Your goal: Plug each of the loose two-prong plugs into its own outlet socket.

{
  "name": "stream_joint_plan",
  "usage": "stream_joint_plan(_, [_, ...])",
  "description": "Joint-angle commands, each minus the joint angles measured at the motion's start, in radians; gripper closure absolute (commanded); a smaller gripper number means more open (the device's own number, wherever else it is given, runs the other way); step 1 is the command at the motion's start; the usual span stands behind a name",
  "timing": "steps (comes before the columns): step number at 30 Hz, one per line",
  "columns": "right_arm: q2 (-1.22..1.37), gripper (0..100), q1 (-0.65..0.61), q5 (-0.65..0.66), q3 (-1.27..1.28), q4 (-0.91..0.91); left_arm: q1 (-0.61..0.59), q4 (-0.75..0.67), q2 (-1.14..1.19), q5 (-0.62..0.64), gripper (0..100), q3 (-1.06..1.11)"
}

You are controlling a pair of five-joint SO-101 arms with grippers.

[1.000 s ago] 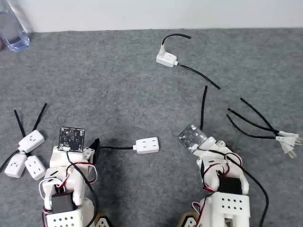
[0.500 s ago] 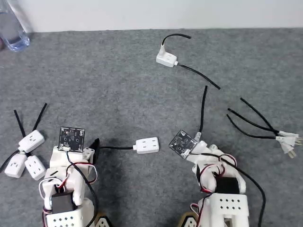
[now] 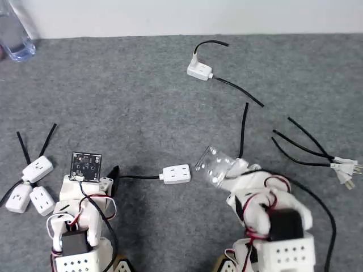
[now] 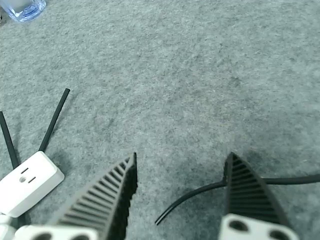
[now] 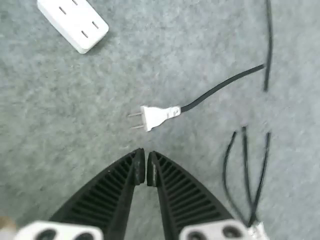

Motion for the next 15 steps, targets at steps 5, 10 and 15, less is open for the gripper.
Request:
stream_joint_plan(5, [0.429, 99.1, -0.008, -0.083, -0.327, 0.12, 0.006, -0.023, -0.006, -0.009, 74, -0.005])
stream_joint_plan(10, [0.68, 99.1, 0.002, 0.014, -0.308, 0.033, 0.006, -0.023, -0.006, -0.009, 74, -0.005])
stream_joint_plan(15, [0.858, 99.1, 0.094, 0.164, -0.262, -0.143, 0.006, -0.023, -0.006, -0.009, 74, -0.005])
